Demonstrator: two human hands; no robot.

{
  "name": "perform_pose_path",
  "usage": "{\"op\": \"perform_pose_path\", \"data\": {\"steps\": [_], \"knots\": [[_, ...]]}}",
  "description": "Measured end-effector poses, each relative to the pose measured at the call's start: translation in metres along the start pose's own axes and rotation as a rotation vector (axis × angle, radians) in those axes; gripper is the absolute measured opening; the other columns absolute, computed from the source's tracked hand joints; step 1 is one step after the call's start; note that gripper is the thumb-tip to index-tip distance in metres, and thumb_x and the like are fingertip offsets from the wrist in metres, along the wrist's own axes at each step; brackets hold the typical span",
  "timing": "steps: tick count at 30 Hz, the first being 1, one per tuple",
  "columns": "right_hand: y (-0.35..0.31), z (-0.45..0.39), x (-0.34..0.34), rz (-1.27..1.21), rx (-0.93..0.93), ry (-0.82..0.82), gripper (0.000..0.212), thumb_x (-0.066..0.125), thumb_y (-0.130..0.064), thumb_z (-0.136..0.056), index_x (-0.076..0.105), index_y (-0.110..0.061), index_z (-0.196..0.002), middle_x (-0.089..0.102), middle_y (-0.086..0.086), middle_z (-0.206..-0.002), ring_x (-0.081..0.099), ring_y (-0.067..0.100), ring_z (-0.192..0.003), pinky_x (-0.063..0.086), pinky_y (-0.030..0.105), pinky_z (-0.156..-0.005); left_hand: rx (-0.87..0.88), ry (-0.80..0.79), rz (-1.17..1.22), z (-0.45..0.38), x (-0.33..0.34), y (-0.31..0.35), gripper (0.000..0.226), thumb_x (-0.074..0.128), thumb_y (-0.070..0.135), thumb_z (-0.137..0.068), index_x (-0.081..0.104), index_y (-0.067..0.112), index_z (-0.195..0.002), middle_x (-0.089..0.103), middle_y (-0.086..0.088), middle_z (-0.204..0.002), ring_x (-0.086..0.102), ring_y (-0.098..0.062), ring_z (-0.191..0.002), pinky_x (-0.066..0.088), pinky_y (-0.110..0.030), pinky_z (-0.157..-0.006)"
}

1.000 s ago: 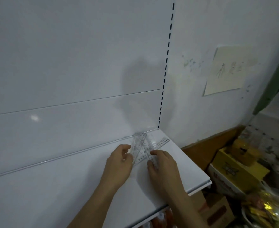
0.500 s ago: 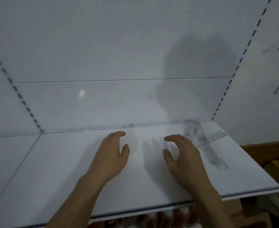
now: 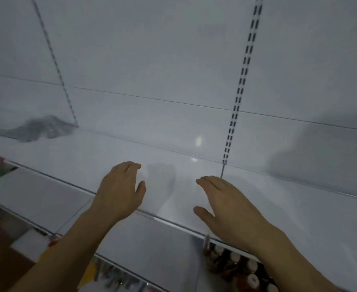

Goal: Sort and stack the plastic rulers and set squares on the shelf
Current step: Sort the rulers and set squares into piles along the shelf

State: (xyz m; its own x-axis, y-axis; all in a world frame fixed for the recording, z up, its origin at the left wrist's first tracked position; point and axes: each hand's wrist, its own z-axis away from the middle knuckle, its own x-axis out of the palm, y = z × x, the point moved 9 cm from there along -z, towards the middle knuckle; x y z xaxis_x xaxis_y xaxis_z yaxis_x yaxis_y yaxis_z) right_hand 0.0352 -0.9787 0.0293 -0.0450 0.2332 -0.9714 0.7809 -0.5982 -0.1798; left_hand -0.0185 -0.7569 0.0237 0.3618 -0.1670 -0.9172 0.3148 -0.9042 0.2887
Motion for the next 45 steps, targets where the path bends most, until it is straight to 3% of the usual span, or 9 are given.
{"op": "perform_pose_path", "data": {"steps": [4, 10, 20, 25, 29, 32, 38, 45], "knots": [[-0.099, -0.057, 0.017, 0.1, -0.218, -0.06, 0.072, 0.036, -0.053, -0.103, 0.01, -0.018, -0.16, 0.024, 0.0, -0.163, 0.025, 0.017, -0.148, 0.02, 0.032, -0.122, -0.106, 0.009, -0.078, 0.023, -0.045, -0.105, 0.053, 0.054, 0.035, -0.097, 0.045, 0.011, -0.144, 0.045, -0.009, -0.15, 0.041, -0.028, -0.137, 0.036, -0.043, -0.113], [-0.233, -0.13, 0.03, 0.102, -0.466, -0.053, 0.068, 0.031, -0.054, -0.103, 0.012, -0.019, -0.159, 0.025, -0.003, -0.162, 0.028, 0.014, -0.145, 0.024, 0.026, -0.117, -0.26, 0.055, -0.144, 0.065, -0.117, -0.221, 0.059, 0.048, 0.041, -0.1, 0.033, 0.016, -0.151, 0.035, -0.006, -0.157, 0.032, -0.024, -0.143, 0.032, -0.044, -0.117], [-0.397, -0.238, 0.077, -0.052, -0.687, -0.134, 0.065, 0.039, -0.055, -0.101, 0.023, -0.024, -0.156, 0.034, -0.006, -0.156, 0.036, 0.013, -0.139, 0.031, 0.028, -0.115, -0.552, 0.037, -0.158, 0.113, -0.154, -0.384, 0.063, 0.053, 0.043, -0.096, 0.028, 0.029, -0.153, 0.027, 0.004, -0.16, 0.025, -0.02, -0.146, 0.029, -0.041, -0.117], [-0.439, -0.311, 0.108, -0.062, -0.724, -0.156, 0.06, 0.042, -0.055, -0.1, 0.029, -0.028, -0.152, 0.037, -0.01, -0.153, 0.038, 0.01, -0.136, 0.034, 0.03, -0.113, -0.59, -0.011, -0.202, 0.085, -0.159, -0.465, 0.062, 0.052, 0.045, -0.093, 0.03, 0.032, -0.15, 0.03, 0.005, -0.158, 0.027, -0.02, -0.145, 0.033, -0.05, -0.116], [-0.458, -0.383, 0.129, -0.047, -0.699, -0.191, 0.064, 0.041, -0.053, -0.102, 0.025, -0.023, -0.156, 0.03, -0.008, -0.159, 0.031, 0.011, -0.143, 0.03, 0.027, -0.115, -0.594, -0.019, -0.212, 0.034, -0.167, -0.529, 0.063, 0.049, 0.045, -0.096, 0.025, 0.031, -0.153, 0.024, 0.005, -0.162, 0.022, -0.018, -0.148, 0.025, -0.047, -0.121], [-0.465, -0.438, 0.144, -0.047, -0.657, -0.205, 0.065, 0.041, -0.054, -0.102, 0.024, -0.023, -0.156, 0.028, -0.009, -0.16, 0.031, 0.011, -0.144, 0.031, 0.029, -0.115, -0.558, -0.028, -0.216, -0.013, -0.173, -0.573, 0.061, 0.051, 0.046, -0.097, 0.029, 0.032, -0.151, 0.029, 0.006, -0.159, 0.028, -0.018, -0.146, 0.028, -0.046, -0.119], [-0.481, -0.536, 0.171, -0.07, -0.615, -0.233, 0.062, 0.042, -0.052, -0.102, 0.026, -0.023, -0.155, 0.035, -0.007, -0.155, 0.036, 0.012, -0.139, 0.032, 0.028, -0.114, -0.498, -0.067, -0.239, -0.084, -0.169, -0.634, 0.062, 0.048, 0.048, -0.098, 0.026, 0.029, -0.153, 0.028, 0.004, -0.16, 0.027, -0.019, -0.146, 0.03, -0.045, -0.118], [-0.509, -0.596, 0.212, -0.056, -0.622, -0.259, 0.061, 0.041, -0.054, -0.101, 0.033, -0.022, -0.152, 0.042, -0.007, -0.148, 0.041, 0.015, -0.136, 0.037, 0.033, -0.111, -0.475, -0.14, -0.222, -0.144, -0.167, -0.687, 0.058, 0.047, 0.042, -0.1, 0.028, 0.029, -0.152, 0.029, 0.004, -0.159, 0.029, -0.02, -0.145, 0.03, -0.048, -0.118]]}}
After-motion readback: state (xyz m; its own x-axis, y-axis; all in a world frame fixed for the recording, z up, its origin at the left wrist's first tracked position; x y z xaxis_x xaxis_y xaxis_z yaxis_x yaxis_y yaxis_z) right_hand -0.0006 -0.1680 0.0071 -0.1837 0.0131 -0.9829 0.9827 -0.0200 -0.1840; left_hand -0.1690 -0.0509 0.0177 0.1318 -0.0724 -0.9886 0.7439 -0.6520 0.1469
